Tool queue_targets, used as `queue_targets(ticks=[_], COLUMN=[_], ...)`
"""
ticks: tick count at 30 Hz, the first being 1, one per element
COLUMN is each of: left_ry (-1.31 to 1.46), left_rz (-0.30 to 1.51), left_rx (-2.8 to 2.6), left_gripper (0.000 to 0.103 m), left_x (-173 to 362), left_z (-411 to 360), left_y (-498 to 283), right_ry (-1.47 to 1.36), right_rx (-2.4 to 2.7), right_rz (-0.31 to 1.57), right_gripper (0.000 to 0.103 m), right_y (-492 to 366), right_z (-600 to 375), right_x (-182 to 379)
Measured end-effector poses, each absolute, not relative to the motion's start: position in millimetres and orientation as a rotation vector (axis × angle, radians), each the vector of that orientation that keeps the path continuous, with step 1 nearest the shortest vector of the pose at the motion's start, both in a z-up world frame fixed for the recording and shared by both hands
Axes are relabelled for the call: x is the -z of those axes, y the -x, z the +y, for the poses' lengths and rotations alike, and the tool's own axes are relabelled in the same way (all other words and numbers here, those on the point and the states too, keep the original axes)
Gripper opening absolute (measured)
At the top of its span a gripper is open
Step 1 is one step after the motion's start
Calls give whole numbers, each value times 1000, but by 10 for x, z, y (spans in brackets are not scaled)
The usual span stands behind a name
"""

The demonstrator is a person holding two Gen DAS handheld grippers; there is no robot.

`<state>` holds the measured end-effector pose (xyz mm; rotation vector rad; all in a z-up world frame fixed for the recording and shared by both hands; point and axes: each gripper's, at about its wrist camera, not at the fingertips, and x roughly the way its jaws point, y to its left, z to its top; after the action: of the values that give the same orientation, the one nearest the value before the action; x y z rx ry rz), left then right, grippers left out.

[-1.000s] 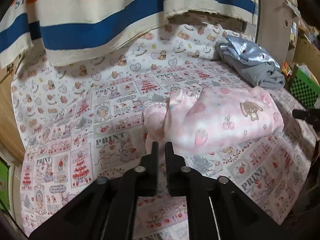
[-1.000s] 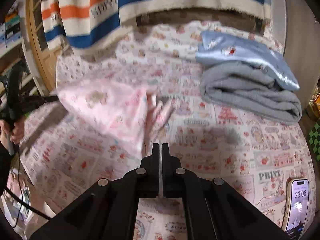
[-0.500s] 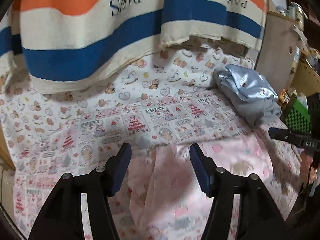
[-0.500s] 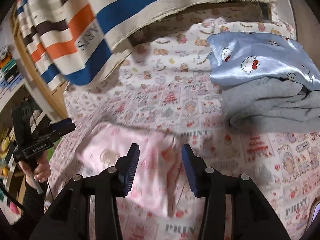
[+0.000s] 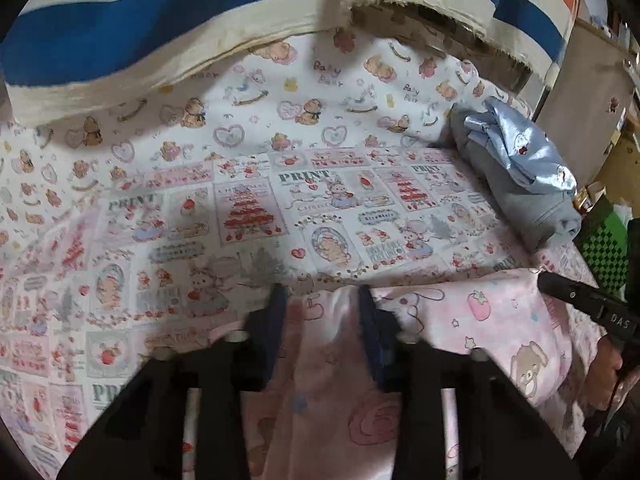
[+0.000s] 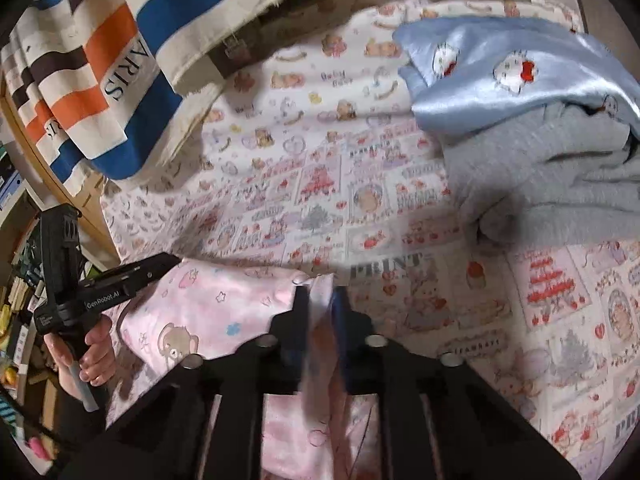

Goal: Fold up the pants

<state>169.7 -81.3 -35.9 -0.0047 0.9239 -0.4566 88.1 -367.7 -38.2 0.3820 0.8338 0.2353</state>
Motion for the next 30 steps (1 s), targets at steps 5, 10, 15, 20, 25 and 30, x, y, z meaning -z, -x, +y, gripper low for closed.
queue_targets(ticks=[5, 10, 15, 20, 25, 30], left_ry=[6, -50, -68, -115, -89, -130], left_rz=[875, 809, 843, 868, 862, 822], left_rx=[454, 390, 370, 358, 345, 330], left_gripper=[6, 6, 7, 11, 11, 26], left_x=[302, 224, 290, 409, 381, 351], left_z=[-812, -844, -839, -871, -808, -848], left_y=[-1634, -1564, -1630, -1656, -1658, -1617], right_ry=[-321, -251, -307, -323, -199, -327], right_rx=[-209, -166, -206, -200, -36, -151], right_rz=[799, 754, 846, 874, 799, 801], right_gripper=[6, 5, 5, 5, 5, 5], right_y=[-818, -756, -865, -879, -790, -801], right_z=[-3626, -3542, -3610, -3643, -3629, -3778], right_x=[364, 311, 439, 520, 416, 381])
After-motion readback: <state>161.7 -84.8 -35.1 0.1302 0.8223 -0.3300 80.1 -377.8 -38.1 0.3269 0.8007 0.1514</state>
